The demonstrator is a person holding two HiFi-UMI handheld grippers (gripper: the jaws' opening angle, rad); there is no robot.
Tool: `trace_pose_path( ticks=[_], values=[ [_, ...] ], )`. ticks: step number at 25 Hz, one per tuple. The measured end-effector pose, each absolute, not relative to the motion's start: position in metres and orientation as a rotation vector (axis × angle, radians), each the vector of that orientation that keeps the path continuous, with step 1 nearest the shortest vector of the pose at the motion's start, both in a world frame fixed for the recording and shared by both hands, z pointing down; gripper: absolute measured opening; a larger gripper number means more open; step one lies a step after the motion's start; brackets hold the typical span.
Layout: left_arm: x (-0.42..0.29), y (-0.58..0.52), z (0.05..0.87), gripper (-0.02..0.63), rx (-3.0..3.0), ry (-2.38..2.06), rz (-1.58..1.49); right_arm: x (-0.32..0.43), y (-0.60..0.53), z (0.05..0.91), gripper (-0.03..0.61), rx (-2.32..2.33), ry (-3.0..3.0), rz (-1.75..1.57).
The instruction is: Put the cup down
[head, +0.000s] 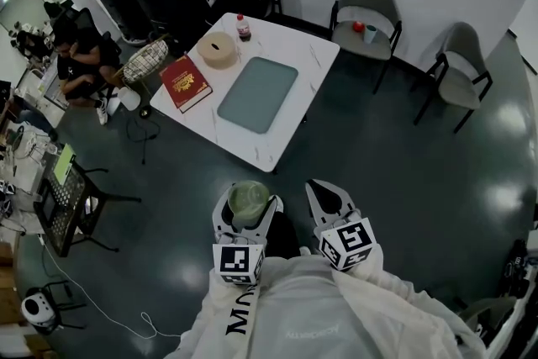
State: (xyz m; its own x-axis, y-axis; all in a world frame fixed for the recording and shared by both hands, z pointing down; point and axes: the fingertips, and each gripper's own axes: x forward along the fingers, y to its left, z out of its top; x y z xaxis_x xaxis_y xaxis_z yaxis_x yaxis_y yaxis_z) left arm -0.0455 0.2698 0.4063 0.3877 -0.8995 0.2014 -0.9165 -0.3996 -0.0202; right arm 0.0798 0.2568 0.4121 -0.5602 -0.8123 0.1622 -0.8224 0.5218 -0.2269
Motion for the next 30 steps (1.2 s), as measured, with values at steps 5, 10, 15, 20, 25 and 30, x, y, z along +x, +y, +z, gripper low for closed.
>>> trace_pose_path(
  ticks=[5, 10, 15, 20, 25, 30],
  values=[
    [-0.055, 0.244, 0.416, 0.383, 2.515, -1.662, 0.288, 0.069, 0.230, 0.417, 0.005, 1.436, -2.707, 0.439],
    [-0.066, 0.207, 0.417, 0.383, 2.510, -1.659, 0.283, 0.058, 0.192, 0.422, 0.005, 1.430, -2.694, 0.451],
    [-0.082, 0.161, 0.420, 0.383, 2.499, -1.658, 0.286, 0.040, 0.146, 0.421, 0.005, 1.418, -2.696, 0.454],
    [-0.095, 0.120, 0.421, 0.383, 2.497, -1.640, 0.292, 0.022, 0.107, 0.420, 0.005, 1.404, -2.693, 0.431],
    [-0.104, 0.085, 0.423, 0.383, 2.508, -1.609, 0.302, 0.011, 0.075, 0.421, 0.005, 1.414, -2.678, 0.445],
    [-0.113, 0.054, 0.421, 0.383, 2.530, -1.574, 0.288, 0.002, 0.047, 0.420, 0.005, 1.437, -2.651, 0.447]
  ],
)
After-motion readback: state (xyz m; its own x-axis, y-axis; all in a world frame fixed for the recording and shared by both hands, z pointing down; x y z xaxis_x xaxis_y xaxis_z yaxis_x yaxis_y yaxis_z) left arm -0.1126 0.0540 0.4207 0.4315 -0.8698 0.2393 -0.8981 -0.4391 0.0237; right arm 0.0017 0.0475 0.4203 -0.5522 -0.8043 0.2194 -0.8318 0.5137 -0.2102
